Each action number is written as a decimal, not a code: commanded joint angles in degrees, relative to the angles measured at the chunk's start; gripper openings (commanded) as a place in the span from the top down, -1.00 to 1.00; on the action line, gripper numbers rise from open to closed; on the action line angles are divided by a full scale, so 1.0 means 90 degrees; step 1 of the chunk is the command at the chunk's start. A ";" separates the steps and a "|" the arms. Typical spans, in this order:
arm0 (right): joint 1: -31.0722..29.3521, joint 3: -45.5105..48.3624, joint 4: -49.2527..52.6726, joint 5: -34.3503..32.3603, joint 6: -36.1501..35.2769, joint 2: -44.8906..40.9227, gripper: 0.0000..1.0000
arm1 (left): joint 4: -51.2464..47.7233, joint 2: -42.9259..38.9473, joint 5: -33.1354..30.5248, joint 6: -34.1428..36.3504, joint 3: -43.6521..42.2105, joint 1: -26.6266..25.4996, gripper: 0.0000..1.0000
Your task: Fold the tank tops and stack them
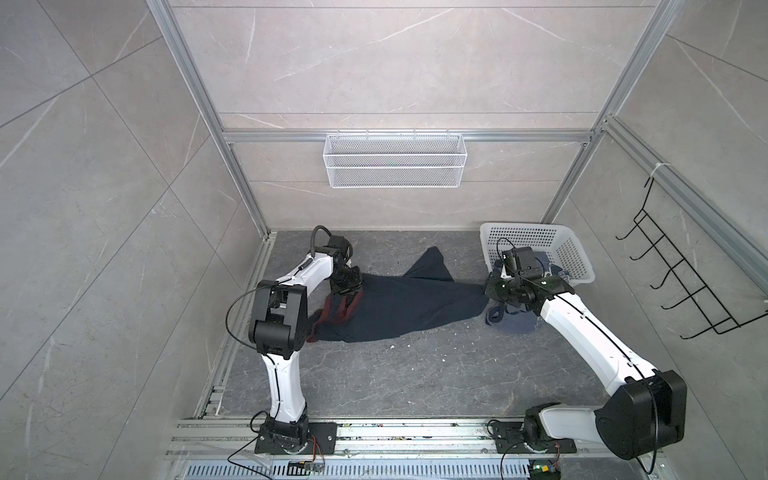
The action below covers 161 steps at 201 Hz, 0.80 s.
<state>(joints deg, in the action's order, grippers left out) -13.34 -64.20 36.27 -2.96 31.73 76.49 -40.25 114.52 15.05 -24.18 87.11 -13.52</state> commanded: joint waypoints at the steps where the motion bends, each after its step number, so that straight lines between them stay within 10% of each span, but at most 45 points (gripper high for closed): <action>1: 0.0035 0.0044 0.0149 -0.0032 -0.0090 -0.0120 1.00 | -0.0015 0.0051 0.0301 0.0133 0.0145 -0.0012 0.35; 161: 0.0106 -0.0270 0.0335 -0.0122 -0.0191 -0.0130 1.00 | 0.0011 0.0229 0.0311 0.0110 0.0117 -0.0143 0.41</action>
<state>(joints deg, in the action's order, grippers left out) -12.60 -65.28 37.74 -3.03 30.85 76.47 -40.23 116.05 16.29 -23.94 87.11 -14.52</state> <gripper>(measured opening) 0.045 0.318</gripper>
